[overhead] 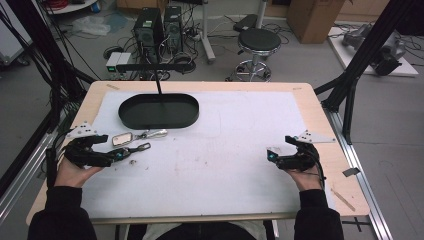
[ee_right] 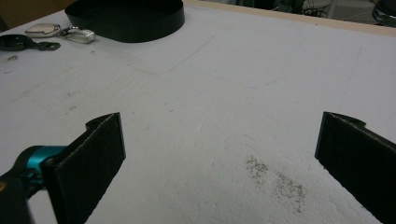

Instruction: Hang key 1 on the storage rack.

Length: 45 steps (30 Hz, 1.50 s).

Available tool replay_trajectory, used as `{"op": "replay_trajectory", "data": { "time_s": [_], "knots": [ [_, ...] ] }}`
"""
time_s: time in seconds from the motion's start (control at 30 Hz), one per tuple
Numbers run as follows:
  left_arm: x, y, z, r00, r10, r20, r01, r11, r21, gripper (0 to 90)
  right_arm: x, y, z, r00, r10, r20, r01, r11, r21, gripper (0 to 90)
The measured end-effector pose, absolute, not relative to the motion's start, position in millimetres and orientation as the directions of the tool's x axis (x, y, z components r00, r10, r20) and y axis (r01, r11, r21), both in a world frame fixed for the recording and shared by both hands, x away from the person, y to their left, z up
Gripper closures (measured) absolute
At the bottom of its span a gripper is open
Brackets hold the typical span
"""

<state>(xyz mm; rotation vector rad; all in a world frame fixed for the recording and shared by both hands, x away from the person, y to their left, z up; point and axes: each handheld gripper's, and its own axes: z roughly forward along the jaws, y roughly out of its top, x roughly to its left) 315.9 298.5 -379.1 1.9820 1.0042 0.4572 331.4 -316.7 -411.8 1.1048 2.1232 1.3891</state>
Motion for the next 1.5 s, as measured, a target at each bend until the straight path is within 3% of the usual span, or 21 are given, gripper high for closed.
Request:
{"op": "replay_trajectory", "data": {
  "time_s": [0.47, 0.87, 1.3, 1.5],
  "knots": [
    [345.1, 282.5, -368.1, 0.657, 0.754, 0.008, 0.483, -0.429, 0.763, 12.6, 332.2, -315.2, -413.0, -0.621, 0.777, 0.108, 0.420, 0.213, 0.882, 0.8],
    [366.8, 271.6, -380.3, 0.685, 0.728, -0.001, 0.504, -0.473, 0.723, 13.8, 333.4, -314.1, -414.1, -0.624, 0.775, 0.100, 0.419, 0.224, 0.880, 0.8],
    [392.3, 242.1, -392.0, 0.758, 0.652, -0.005, 0.460, -0.530, 0.713, 16.7, 334.8, -312.9, -415.0, -0.627, 0.773, 0.096, 0.420, 0.232, 0.878, 0.8],
    [401.9, 223.9, -395.0, 0.778, 0.627, 0.040, 0.436, -0.584, 0.685, 18.1, 334.5, -313.3, -414.6, -0.624, 0.775, 0.096, 0.418, 0.227, 0.879, 0.8]
  ]
}}
